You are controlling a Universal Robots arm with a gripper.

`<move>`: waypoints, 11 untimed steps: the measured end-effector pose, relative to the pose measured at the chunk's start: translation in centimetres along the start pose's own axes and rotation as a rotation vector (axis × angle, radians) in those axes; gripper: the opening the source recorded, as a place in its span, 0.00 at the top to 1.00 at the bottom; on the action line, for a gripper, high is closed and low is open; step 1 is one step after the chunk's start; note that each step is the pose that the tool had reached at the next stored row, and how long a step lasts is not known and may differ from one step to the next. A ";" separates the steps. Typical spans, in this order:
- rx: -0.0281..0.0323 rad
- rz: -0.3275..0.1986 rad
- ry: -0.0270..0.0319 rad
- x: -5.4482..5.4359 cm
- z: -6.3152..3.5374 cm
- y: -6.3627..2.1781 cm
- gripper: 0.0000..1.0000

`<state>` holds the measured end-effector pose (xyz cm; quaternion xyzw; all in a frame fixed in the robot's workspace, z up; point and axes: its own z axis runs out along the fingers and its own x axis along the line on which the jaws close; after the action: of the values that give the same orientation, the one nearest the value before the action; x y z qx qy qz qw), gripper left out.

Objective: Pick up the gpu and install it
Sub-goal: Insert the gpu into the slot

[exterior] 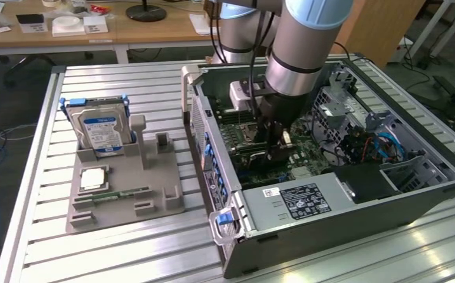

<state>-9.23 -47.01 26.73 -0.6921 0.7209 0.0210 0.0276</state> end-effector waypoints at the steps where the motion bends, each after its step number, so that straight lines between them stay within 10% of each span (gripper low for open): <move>1: 0.0000 0.000 0.0000 0.0 -0.21 0.00 0.43; 11: 0.0000 0.000 0.0000 -0.1 -2.12 -0.02 0.43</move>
<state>-9.23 -47.01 28.86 -0.6921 0.7209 0.0210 0.0276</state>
